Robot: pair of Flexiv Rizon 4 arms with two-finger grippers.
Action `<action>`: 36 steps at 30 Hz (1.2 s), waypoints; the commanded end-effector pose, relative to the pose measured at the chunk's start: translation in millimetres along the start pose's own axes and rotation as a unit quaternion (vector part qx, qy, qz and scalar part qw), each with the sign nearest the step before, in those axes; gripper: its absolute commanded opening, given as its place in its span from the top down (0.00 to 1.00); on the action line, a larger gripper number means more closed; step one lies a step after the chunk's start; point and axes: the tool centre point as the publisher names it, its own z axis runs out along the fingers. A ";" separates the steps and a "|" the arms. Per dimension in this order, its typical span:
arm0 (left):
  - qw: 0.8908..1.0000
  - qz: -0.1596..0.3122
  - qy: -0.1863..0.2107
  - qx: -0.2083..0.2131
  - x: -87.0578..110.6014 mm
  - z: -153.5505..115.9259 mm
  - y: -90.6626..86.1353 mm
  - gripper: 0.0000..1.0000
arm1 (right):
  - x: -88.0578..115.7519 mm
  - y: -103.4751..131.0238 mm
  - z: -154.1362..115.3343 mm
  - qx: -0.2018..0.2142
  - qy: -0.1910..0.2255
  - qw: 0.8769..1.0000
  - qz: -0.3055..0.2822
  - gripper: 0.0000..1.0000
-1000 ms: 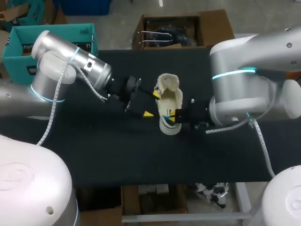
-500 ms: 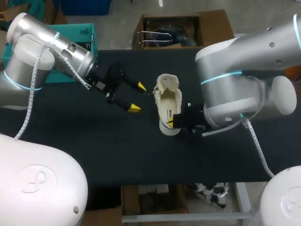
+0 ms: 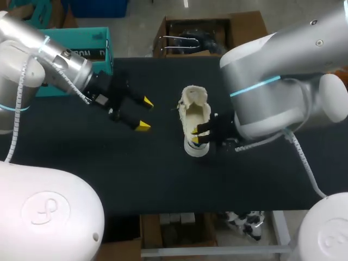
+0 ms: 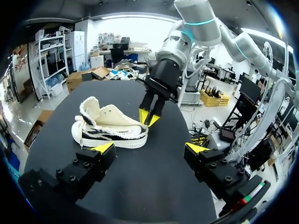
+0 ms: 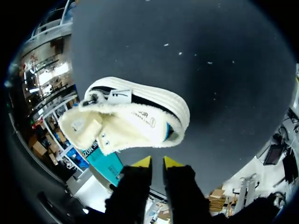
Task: Open the shoe tongue, take the insole out of the shoe, put the insole back into the shoe, and pack the shoe into the shoebox
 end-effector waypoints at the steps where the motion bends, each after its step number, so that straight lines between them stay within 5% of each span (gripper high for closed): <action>1: 1.000 -0.016 -0.015 -0.004 3.9 -4.9 4.3 0.00 | 16.0 6.7 7.8 0.012 -0.066 0.998 -0.003 1.00; 10: 0.998 -0.054 -0.028 -0.017 6.2 -21.5 14.0 0.00 | 17.3 23.1 50.2 0.029 -0.091 0.995 0.003 1.00; 22: 0.993 -0.095 -0.058 -0.028 -0.3 -42.0 25.7 0.00 | -11.5 31.9 81.7 0.004 -0.126 0.991 0.039 1.00; 36: 0.987 -0.130 -0.068 -0.070 5.9 -30.2 13.6 0.00 | -0.7 30.9 8.6 0.046 -0.060 0.997 -0.031 1.00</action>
